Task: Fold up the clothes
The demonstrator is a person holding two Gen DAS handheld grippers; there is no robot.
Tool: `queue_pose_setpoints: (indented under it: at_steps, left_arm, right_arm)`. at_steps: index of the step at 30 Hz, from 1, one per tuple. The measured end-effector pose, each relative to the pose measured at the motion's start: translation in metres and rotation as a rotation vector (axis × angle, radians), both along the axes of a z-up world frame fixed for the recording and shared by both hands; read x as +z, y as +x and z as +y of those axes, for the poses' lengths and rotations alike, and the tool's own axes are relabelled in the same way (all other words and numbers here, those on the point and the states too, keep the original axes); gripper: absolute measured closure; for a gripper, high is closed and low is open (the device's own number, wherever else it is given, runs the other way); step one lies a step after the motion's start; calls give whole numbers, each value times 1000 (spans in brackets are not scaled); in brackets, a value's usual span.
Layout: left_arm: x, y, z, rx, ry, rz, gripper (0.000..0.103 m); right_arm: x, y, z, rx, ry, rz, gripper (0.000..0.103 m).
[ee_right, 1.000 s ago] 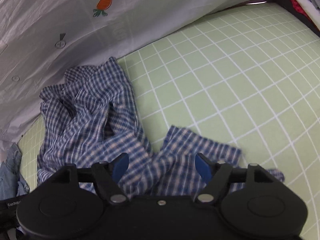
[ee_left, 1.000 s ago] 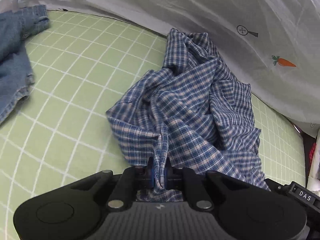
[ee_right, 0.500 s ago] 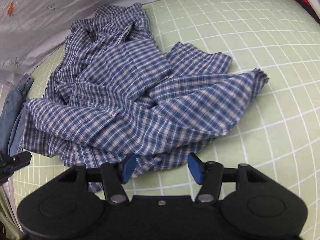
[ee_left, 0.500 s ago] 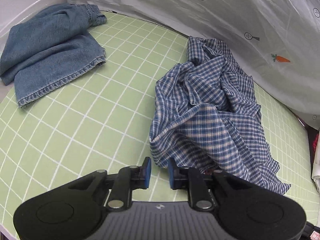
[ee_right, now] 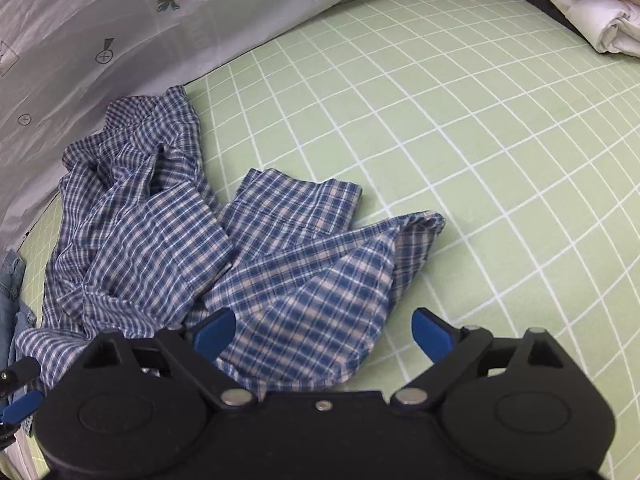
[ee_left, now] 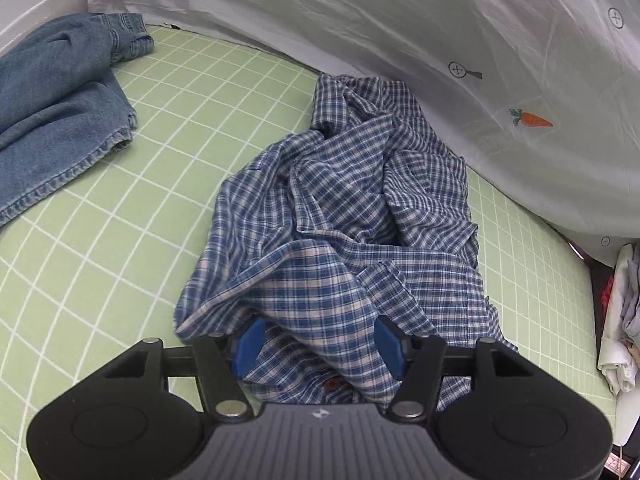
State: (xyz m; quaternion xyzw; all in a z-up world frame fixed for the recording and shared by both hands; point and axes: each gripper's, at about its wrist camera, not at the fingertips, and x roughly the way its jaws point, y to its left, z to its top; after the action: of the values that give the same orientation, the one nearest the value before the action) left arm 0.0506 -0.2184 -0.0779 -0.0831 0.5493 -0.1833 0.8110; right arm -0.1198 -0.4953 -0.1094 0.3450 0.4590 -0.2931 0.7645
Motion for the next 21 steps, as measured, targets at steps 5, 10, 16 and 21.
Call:
queue_pose_setpoints:
  at_steps: [5,10,16,21]
  left_arm:
    - [-18,18,-13,-23,16,39,86]
    - [-6,0,-1,-35,-3,-11,100]
    - [16,-44,34,1,-45,-62,101]
    - [15,-76,68,35,-13,-53,101]
  right_arm:
    - [-14,11,-9,7,36,12,47]
    - [5,-6,-1,37,-7,-67,93]
    - [45,-45,30,106,-118,-140,95]
    - [54,-75,65,188,-148,-114,95]
